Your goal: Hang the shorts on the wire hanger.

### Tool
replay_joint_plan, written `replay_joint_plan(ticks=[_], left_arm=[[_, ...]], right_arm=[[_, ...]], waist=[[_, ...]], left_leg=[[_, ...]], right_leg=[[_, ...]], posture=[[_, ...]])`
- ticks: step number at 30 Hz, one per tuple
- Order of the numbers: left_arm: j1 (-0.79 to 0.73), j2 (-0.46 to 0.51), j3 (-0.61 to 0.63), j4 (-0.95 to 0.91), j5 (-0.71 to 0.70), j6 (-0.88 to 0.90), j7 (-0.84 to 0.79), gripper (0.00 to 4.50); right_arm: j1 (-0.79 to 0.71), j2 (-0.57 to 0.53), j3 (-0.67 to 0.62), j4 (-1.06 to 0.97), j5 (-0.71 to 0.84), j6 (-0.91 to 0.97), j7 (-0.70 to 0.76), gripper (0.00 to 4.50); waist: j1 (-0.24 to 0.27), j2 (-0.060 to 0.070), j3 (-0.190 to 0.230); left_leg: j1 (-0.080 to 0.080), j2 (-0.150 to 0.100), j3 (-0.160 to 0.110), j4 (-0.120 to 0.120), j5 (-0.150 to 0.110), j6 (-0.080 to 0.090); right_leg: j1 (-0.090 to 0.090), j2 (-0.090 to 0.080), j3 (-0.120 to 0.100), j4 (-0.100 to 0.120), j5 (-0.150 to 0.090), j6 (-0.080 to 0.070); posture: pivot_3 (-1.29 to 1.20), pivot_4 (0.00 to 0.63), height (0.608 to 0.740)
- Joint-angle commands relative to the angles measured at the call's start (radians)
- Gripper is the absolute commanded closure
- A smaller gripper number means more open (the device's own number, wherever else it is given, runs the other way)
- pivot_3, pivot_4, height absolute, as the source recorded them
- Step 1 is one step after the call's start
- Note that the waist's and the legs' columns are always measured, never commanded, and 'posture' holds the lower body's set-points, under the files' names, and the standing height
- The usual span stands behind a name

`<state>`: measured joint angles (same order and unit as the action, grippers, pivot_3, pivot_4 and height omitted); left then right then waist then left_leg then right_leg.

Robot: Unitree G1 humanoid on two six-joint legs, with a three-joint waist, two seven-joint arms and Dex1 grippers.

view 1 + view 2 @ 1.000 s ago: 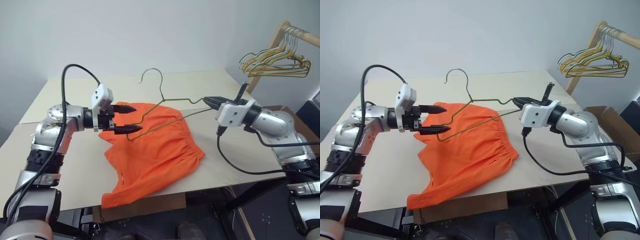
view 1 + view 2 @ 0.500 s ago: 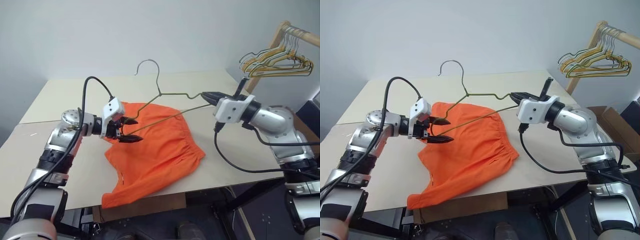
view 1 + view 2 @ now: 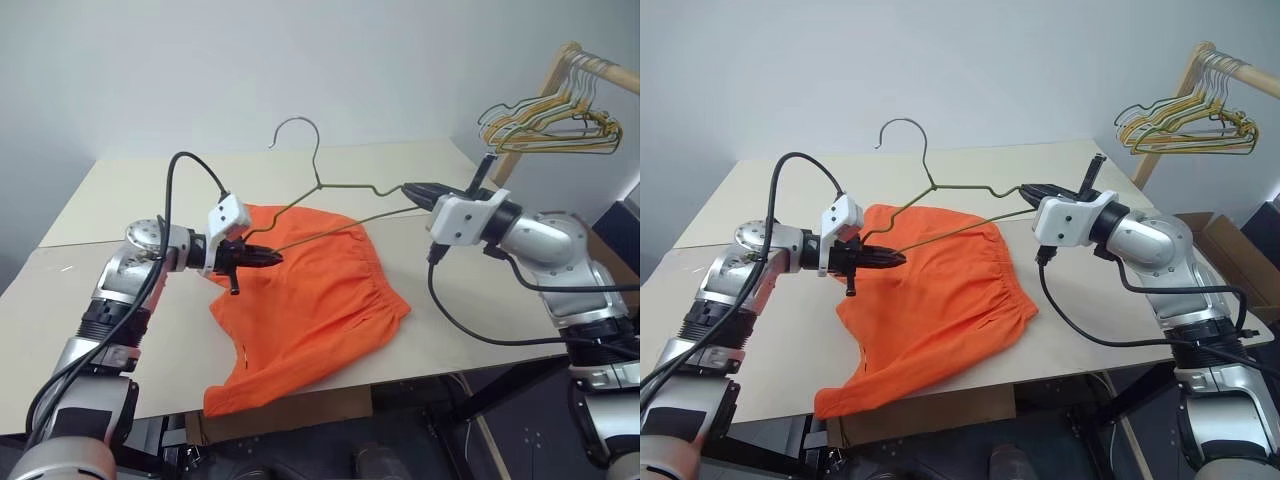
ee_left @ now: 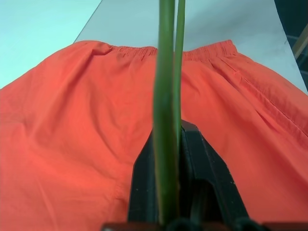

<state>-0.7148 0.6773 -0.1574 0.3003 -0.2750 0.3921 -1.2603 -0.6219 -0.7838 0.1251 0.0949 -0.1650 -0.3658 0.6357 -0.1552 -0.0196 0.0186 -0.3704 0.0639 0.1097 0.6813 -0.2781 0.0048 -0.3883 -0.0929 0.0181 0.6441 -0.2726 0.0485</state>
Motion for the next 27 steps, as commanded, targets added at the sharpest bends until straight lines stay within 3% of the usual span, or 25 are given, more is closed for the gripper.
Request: replay_joint_plan(ticks=[1,4,8,12,14,21,27], left_arm=[[-0.015,0.018,0.049,-0.034,-0.022,-0.008,-0.008,4.50],[-0.002,0.031,0.051,-0.047,-0.016,-0.005,-0.011,4.50],[0.032,0.075,0.008,-0.071,0.069,-0.099,-0.007,4.50],[0.043,0.113,-0.035,-0.086,0.140,-0.168,-0.027,4.50],[0.039,0.112,-0.035,-0.090,0.138,-0.166,-0.039,4.50],[0.045,0.113,-0.038,-0.124,0.136,-0.161,-0.063,4.50],[0.047,0.110,-0.036,-0.136,0.135,-0.155,-0.060,4.50]], right_arm=[[0.004,-0.037,-0.032,-0.056,0.079,-0.001,0.088,3.73],[0.051,-0.090,-0.028,-0.104,0.148,0.020,0.201,2.76],[0.111,-0.176,-0.046,-0.193,0.331,0.192,0.393,1.46],[0.030,-0.219,-0.023,-0.217,0.452,0.422,0.548,0.14],[-0.026,-0.219,0.016,-0.216,0.444,0.505,0.595,0.06],[-0.344,-0.079,0.264,-0.161,0.319,1.084,0.603,0.06],[-0.419,-0.026,0.421,-0.094,0.205,1.147,0.643,0.06]], waist=[[0.000,0.000,0.000],[0.003,0.000,0.000],[0.007,0.000,0.000],[0.006,0.000,0.000],[0.006,0.000,0.000],[0.016,0.000,0.000],[0.050,0.001,0.000]], left_leg=[[0.000,0.000,0.000,0.000,0.000,0.000],[0.000,0.000,0.000,0.000,0.000,0.000],[0.000,0.000,-0.001,0.000,0.000,0.001],[0.002,0.001,0.000,0.001,0.000,0.001],[0.002,0.001,0.000,0.001,0.000,0.001],[0.000,0.001,0.001,0.001,-0.001,0.001],[-0.014,0.001,0.001,0.006,-0.001,0.001]], right_leg=[[0.000,0.000,0.000,0.000,0.000,0.000],[0.000,0.000,0.000,-0.001,0.000,0.000],[0.000,0.000,0.000,-0.001,0.000,0.000],[0.001,0.000,0.001,0.001,0.000,0.000],[0.001,0.000,0.001,0.002,0.000,0.000],[-0.002,0.001,0.000,0.003,0.000,-0.001],[-0.013,0.001,-0.002,0.004,0.000,-0.001]], posture=[[-0.13,0.000,0.740],[-0.13,0.000,0.740],[-0.11,0.000,0.740],[-0.10,0.000,0.740],[-0.09,0.000,0.740],[-0.08,0.000,0.740],[-0.07,0.000,0.740]])
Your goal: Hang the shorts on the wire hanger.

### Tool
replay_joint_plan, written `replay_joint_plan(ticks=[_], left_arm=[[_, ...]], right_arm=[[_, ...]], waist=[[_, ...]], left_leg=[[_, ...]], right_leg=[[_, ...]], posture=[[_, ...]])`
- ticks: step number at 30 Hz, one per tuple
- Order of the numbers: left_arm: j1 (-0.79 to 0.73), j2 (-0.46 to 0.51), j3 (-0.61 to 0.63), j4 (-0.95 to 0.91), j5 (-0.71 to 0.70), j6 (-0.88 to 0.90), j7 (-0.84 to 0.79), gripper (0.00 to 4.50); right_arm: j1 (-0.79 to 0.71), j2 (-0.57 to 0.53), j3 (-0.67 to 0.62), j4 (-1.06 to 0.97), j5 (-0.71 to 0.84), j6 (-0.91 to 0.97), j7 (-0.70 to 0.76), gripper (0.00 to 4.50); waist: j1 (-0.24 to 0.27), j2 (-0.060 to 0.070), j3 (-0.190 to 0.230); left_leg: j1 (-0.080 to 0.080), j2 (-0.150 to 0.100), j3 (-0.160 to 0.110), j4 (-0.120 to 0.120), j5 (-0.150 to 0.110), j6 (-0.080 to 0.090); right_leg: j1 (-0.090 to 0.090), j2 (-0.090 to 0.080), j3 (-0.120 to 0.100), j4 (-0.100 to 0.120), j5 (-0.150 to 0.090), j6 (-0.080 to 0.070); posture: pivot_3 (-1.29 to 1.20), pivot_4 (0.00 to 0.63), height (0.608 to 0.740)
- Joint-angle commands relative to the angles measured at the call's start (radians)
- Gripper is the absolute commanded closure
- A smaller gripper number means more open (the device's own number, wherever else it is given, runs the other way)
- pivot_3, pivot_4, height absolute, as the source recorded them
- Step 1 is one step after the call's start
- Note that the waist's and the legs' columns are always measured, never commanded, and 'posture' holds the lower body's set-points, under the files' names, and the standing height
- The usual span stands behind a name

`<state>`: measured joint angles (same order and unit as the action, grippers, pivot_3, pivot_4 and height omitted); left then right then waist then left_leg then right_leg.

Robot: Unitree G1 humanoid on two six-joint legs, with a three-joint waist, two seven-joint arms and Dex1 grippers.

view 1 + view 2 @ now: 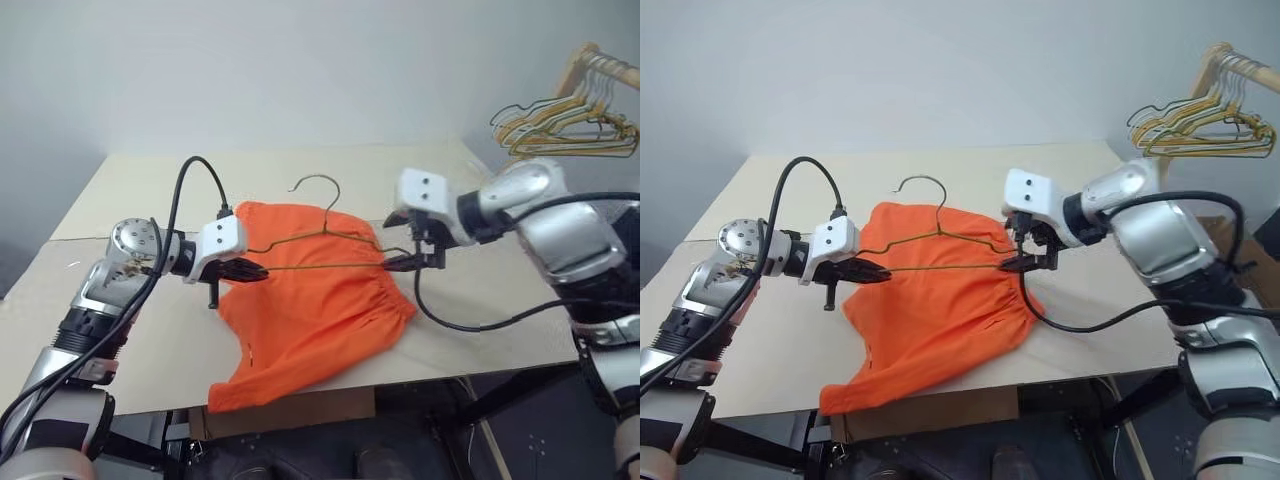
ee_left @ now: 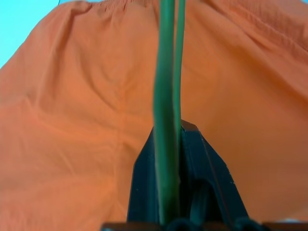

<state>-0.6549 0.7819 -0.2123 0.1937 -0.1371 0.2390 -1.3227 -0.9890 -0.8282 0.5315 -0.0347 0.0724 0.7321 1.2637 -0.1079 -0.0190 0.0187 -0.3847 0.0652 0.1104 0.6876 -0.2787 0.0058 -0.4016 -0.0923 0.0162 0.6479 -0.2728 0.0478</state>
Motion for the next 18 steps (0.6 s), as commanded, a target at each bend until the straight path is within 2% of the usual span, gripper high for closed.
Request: replay_joint_plan(ticks=[1,4,7,18], left_arm=[[-0.013,0.006,0.019,-0.030,-0.004,-0.001,0.002,4.50],[-0.005,0.008,0.022,-0.038,-0.005,0.000,0.005,4.50],[0.000,0.007,0.024,-0.043,-0.008,0.001,0.006,4.50],[0.006,0.004,0.027,-0.052,-0.020,0.002,0.006,4.50]], right_arm=[[-0.061,0.028,0.019,0.049,-0.037,0.060,0.018,0.06],[-0.084,0.062,0.036,0.085,-0.057,0.074,0.023,0.06],[-0.096,0.087,0.045,0.114,-0.076,0.087,0.020,0.61],[-0.055,0.087,0.045,0.097,-0.103,0.044,0.051,4.43]], waist=[[0.006,0.000,0.000],[0.011,0.000,0.000],[0.012,0.000,0.000],[0.011,0.000,0.000]], left_leg=[[-0.003,0.000,0.000,0.003,0.000,0.000],[-0.006,0.001,0.000,0.006,0.000,0.000],[-0.006,0.000,0.000,0.007,0.000,0.000],[-0.006,0.000,0.000,0.007,0.000,0.000]], right_leg=[[-0.002,0.000,0.000,0.001,0.000,0.000],[-0.003,0.001,-0.001,0.001,0.000,0.000],[-0.003,0.000,-0.001,0.001,0.000,0.000],[-0.002,0.000,-0.001,0.001,0.000,0.000]], posture=[[-0.07,0.000,0.740],[-0.07,0.000,0.740],[-0.07,0.000,0.740],[-0.07,0.000,0.740]])
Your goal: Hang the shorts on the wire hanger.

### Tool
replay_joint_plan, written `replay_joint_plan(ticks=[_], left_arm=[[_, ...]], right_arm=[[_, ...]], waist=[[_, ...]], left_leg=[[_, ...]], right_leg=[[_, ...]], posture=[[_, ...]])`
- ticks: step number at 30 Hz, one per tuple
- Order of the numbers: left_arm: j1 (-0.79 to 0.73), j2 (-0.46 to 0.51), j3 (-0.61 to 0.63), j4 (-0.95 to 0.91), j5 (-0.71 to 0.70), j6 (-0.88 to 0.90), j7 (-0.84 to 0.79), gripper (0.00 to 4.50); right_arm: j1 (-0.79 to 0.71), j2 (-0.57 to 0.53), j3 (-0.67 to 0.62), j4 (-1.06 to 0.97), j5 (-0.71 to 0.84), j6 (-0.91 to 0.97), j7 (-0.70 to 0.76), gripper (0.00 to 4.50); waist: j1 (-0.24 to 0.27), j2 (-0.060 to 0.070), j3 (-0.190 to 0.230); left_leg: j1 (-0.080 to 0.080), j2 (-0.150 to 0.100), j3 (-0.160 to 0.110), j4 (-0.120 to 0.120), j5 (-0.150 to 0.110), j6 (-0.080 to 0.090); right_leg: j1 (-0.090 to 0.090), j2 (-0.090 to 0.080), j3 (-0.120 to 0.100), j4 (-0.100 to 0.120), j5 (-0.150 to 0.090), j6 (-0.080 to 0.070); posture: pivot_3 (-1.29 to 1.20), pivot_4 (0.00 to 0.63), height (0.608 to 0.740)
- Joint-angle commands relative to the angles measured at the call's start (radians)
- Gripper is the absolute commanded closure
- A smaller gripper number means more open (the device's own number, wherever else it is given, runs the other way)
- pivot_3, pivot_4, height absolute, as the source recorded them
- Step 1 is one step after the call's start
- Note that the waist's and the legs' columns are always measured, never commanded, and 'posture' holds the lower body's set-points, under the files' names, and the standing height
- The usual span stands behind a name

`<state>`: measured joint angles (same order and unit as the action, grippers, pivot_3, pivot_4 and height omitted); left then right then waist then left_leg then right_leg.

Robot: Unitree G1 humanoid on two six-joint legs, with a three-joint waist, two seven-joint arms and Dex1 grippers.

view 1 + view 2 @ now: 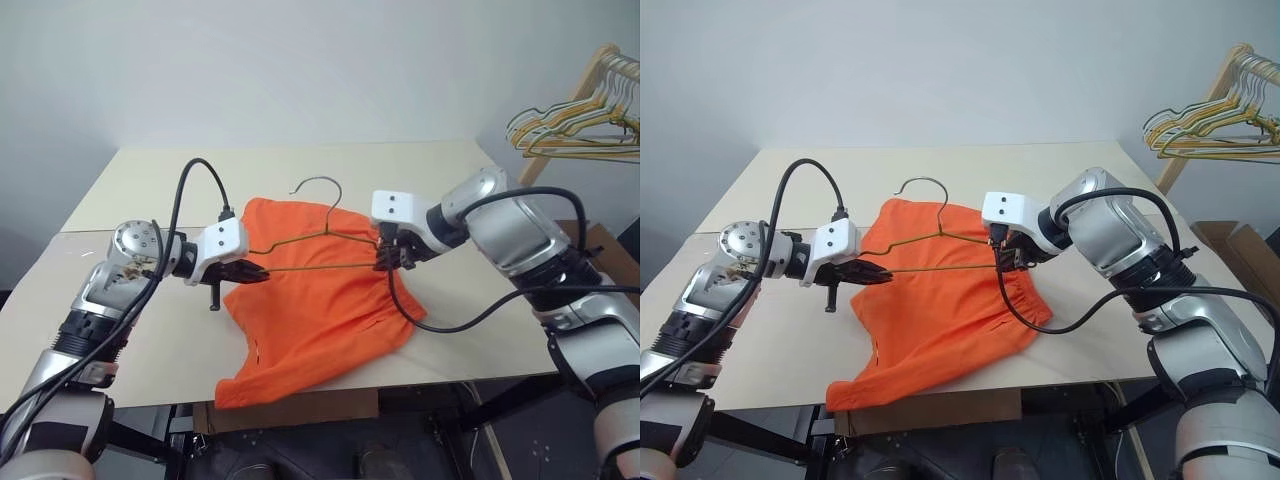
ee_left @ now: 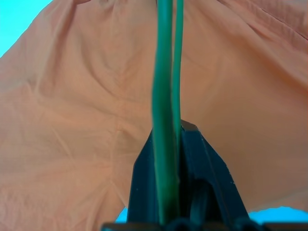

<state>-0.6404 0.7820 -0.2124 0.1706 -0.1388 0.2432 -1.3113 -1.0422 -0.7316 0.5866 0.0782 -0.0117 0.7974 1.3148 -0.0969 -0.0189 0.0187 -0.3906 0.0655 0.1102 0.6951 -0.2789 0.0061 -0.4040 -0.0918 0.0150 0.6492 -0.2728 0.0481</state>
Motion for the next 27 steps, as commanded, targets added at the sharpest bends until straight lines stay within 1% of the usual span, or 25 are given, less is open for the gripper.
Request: replay_joint_plan(ticks=[1,8,10,11,12,14,15,16,17,20,22,23,24,27], left_arm=[[-0.009,0.003,0.028,-0.029,-0.019,-0.001,-0.006,4.50],[-0.003,0.000,0.046,-0.014,-0.050,-0.055,-0.043,4.50],[-0.002,0.002,0.071,-0.011,-0.099,-0.058,-0.092,3.95],[-0.011,0.006,0.085,-0.002,-0.114,-0.045,-0.102,3.77],[-0.023,0.010,0.102,0.014,-0.128,-0.036,-0.104,3.46],[-0.058,0.012,0.152,0.072,-0.137,-0.023,-0.059,2.86],[-0.072,0.016,0.179,0.104,-0.143,-0.020,-0.038,2.49],[-0.079,0.019,0.201,0.127,-0.148,-0.018,-0.019,2.26],[-0.078,0.026,0.222,0.138,-0.156,-0.014,-0.009,1.89],[-0.032,0.050,0.276,0.086,-0.202,0.038,-0.007,0.96],[0.035,0.057,0.309,0.001,-0.254,0.098,-0.004,0.33],[0.065,0.059,0.321,-0.039,-0.276,0.125,-0.003,0.11],[0.097,0.062,0.330,-0.083,-0.296,0.146,-0.002,0.04],[0.209,0.051,0.358,-0.232,-0.350,0.181,0.026,0.04]], right_arm=[[0.003,-0.009,-0.011,-0.017,-0.021,-0.025,0.000,4.48],[0.025,-0.020,-0.036,-0.038,-0.005,-0.061,0.015,4.48],[0.045,-0.038,-0.053,-0.062,0.013,-0.066,0.032,4.50],[0.062,-0.051,-0.066,-0.078,0.026,-0.067,0.042,4.50],[0.084,-0.067,-0.082,-0.099,0.039,-0.065,0.050,4.50],[0.136,-0.105,-0.121,-0.135,0.075,-0.025,0.058,4.50],[0.168,-0.127,-0.142,-0.144,0.089,0.004,0.053,4.50],[0.196,-0.146,-0.164,-0.145,0.101,0.036,0.044,4.50],[0.226,-0.164,-0.184,-0.149,0.113,0.069,0.033,4.50],[0.315,-0.224,-0.257,-0.146,0.157,0.173,0.008,4.50],[0.369,-0.254,-0.323,-0.098,0.192,0.277,-0.019,4.50],[0.386,-0.262,-0.349,-0.075,0.208,0.326,-0.035,4.50],[0.405,-0.270,-0.370,-0.058,0.219,0.362,-0.051,4.50],[0.440,-0.283,-0.435,0.028,0.268,0.492,-0.085,4.50]], waist=[[0.000,0.000,0.000],[0.000,0.000,0.000],[0.000,0.000,0.000],[0.000,0.000,0.000],[0.001,0.000,0.000],[0.005,0.000,0.000],[0.008,0.000,0.000],[0.010,0.000,0.000],[0.011,0.000,0.000],[0.014,0.000,0.000],[0.015,0.000,0.000],[0.014,0.000,0.000],[0.016,0.000,0.000],[0.026,0.000,0.000]], left_leg=[[0.000,0.000,0.000,0.000,0.000,0.000],[0.000,0.000,0.000,0.000,0.000,0.000],[0.000,0.000,0.000,0.000,0.000,0.000],[0.000,0.000,0.000,0.000,0.000,-0.001],[0.000,0.000,0.000,0.000,0.000,-0.001],[0.000,0.000,-0.001,0.000,0.000,0.000],[0.000,0.000,-0.001,0.000,0.000,0.000],[0.000,0.000,-0.001,0.001,0.000,0.000],[0.000,0.000,-0.001,0.001,-0.001,0.001],[0.000,0.000,-0.001,0.000,-0.001,0.001],[0.000,0.000,-0.001,0.000,0.000,0.001],[0.001,0.000,0.000,0.000,0.000,0.001],[0.001,0.000,0.000,0.000,0.000,0.001],[0.003,0.000,0.000,0.000,-0.001,0.001]], right_leg=[[0.000,0.000,0.000,0.000,0.000,0.000],[0.000,0.000,0.000,0.000,0.000,0.000],[0.000,0.000,0.000,0.000,0.000,0.000],[0.000,0.000,0.000,0.000,0.000,0.000],[0.000,0.000,0.000,0.000,0.000,0.000],[0.000,0.000,-0.001,0.000,0.000,0.000],[0.001,0.000,-0.001,0.000,0.000,0.000],[0.001,0.000,-0.001,-0.001,0.000,0.000],[0.001,0.000,-0.001,-0.001,0.000,0.000],[0.001,0.000,-0.001,-0.001,0.000,0.000],[0.001,0.000,-0.001,-0.001,0.000,0.000],[0.001,0.000,-0.001,-0.001,0.000,0.000],[0.002,0.000,0.000,0.000,0.000,0.000],[0.003,0.000,0.000,0.000,0.000,0.000]], posture=[[-0.07,0.000,0.740],[-0.07,0.000,0.740],[-0.06,0.000,0.740],[-0.06,0.000,0.740],[-0.06,0.000,0.740],[-0.06,0.000,0.740],[-0.06,0.000,0.740],[-0.06,0.000,0.740],[-0.05,0.000,0.740],[-0.05,0.000,0.740],[-0.05,0.000,0.740],[-0.04,0.000,0.740],[-0.04,0.000,0.740],[-0.04,0.000,0.740]])
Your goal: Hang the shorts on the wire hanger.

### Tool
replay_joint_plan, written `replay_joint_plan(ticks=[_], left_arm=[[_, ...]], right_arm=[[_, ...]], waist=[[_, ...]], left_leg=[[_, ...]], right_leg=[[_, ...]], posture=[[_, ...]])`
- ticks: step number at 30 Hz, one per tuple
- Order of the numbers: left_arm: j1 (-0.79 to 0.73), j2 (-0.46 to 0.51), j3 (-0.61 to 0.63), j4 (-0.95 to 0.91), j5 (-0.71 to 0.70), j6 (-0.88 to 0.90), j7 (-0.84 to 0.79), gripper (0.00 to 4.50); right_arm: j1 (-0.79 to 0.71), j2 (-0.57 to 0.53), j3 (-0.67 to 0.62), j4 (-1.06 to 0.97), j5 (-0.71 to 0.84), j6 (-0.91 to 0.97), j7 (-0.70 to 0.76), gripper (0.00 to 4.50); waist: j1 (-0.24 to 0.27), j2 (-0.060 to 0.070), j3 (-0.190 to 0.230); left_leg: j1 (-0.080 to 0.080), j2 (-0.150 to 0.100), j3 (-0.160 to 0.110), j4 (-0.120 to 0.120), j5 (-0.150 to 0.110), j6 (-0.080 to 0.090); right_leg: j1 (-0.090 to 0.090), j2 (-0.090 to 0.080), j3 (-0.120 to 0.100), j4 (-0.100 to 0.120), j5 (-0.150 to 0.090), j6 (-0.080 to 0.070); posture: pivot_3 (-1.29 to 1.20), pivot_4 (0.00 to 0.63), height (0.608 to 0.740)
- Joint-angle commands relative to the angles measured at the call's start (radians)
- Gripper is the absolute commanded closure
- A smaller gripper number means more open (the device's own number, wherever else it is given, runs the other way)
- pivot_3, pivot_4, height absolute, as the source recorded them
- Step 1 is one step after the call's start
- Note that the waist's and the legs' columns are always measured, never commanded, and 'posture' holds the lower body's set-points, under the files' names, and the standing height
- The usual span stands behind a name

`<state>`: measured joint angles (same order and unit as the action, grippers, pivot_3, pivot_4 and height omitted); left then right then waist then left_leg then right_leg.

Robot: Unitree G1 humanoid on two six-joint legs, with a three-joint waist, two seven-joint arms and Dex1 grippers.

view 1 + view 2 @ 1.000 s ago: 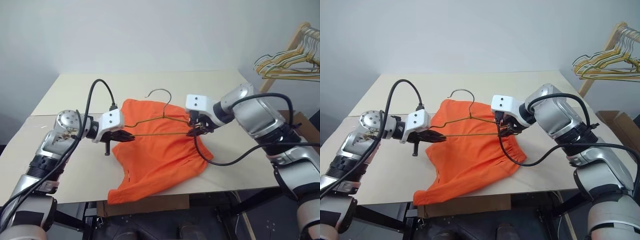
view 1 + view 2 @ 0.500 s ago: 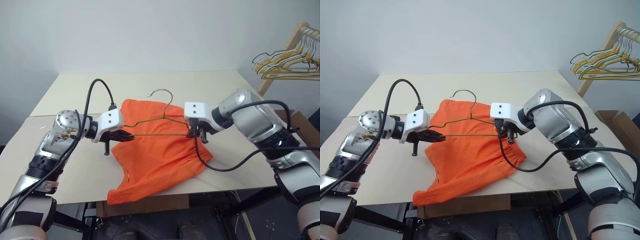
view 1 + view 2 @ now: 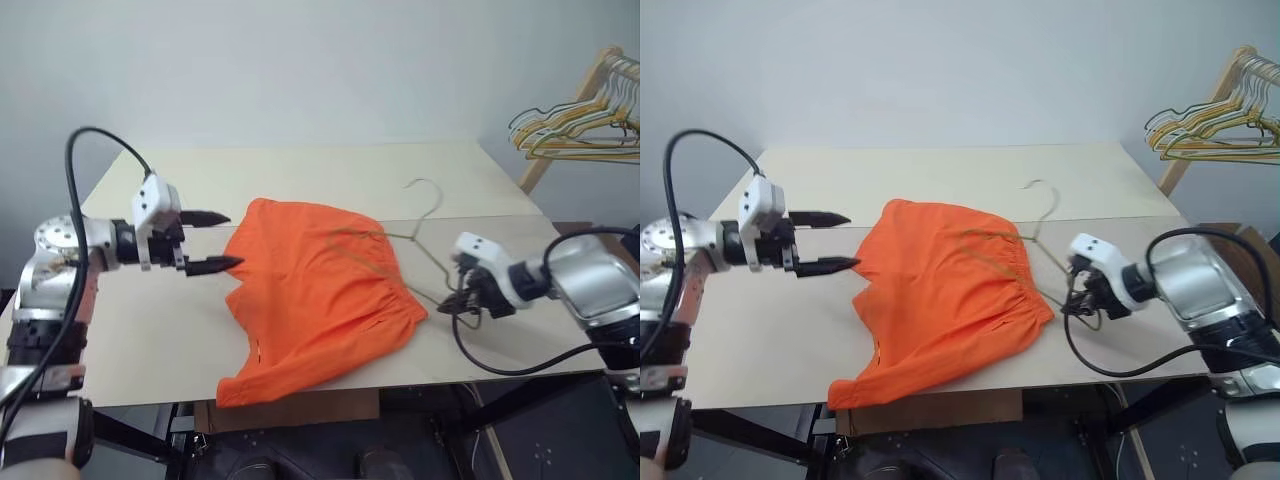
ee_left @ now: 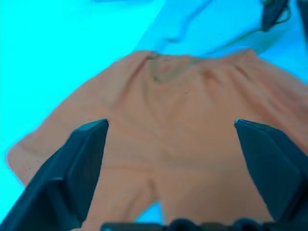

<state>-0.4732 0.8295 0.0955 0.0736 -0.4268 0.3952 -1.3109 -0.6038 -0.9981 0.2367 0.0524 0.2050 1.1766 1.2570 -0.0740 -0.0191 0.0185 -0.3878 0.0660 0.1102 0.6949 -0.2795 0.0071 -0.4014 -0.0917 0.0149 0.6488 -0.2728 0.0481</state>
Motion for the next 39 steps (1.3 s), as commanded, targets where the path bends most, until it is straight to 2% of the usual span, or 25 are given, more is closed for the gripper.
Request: replay_joint_plan(ticks=[1,5,10,19,30,32,39], left_arm=[[0.077,0.002,0.055,-0.181,-0.078,0.039,0.031,0.04],[0.173,0.003,0.064,-0.301,-0.121,0.073,0.061,0.04],[0.210,0.011,0.076,-0.352,-0.147,0.099,0.098,0.04],[0.240,0.043,0.095,-0.380,-0.177,0.119,0.105,0.04],[0.247,0.059,0.088,-0.382,-0.180,0.105,0.093,0.04],[0.242,0.057,0.081,-0.376,-0.176,0.099,0.089,0.04],[0.203,0.051,0.055,-0.348,-0.158,0.080,0.081,0.04]], right_arm=[[0.005,-0.024,-0.100,0.087,0.067,0.153,-0.032,4.50],[-0.013,-0.040,-0.084,0.249,0.113,0.255,-0.029,4.50],[-0.009,-0.047,-0.042,0.320,0.146,0.249,-0.018,4.50],[0.116,-0.167,-0.046,0.149,0.332,0.239,0.137,4.50],[0.328,-0.283,-0.097,-0.028,0.472,0.181,0.212,4.50],[0.314,-0.256,-0.081,-0.014,0.456,0.161,0.180,4.50],[0.147,-0.036,-0.083,0.191,0.387,0.115,0.027,4.50]], waist=[[0.006,0.000,0.000],[0.013,0.000,0.000],[0.024,0.000,0.000],[0.038,0.000,0.000],[0.050,0.000,0.000],[0.050,0.000,0.000],[0.048,-0.001,0.000]], left_leg=[[0.000,0.000,0.000,0.000,0.000,0.000],[0.001,0.000,0.000,0.000,0.000,0.000],[0.006,0.000,0.000,-0.001,-0.001,0.001],[0.010,0.000,0.000,-0.001,-0.002,0.002],[0.011,0.000,0.000,-0.001,-0.003,0.002],[0.011,0.000,0.000,-0.001,-0.003,0.002],[0.014,0.000,0.000,-0.002,-0.004,0.002]], right_leg=[[0.000,0.000,0.000,0.000,0.000,0.000],[0.001,0.000,0.000,-0.001,0.000,0.000],[0.007,0.000,0.000,-0.002,0.000,0.000],[0.011,0.000,-0.001,-0.003,0.000,0.000],[0.012,0.000,-0.001,-0.004,0.000,0.000],[0.012,0.000,0.000,-0.004,0.000,0.000],[0.013,0.001,0.001,-0.004,0.000,0.000]], posture=[[-0.04,0.000,0.740],[-0.03,0.000,0.740],[-0.02,0.000,0.740],[-0.01,0.000,0.740],[-0.01,0.000,0.740],[-0.01,0.000,0.740],[0.00,0.000,0.740]])
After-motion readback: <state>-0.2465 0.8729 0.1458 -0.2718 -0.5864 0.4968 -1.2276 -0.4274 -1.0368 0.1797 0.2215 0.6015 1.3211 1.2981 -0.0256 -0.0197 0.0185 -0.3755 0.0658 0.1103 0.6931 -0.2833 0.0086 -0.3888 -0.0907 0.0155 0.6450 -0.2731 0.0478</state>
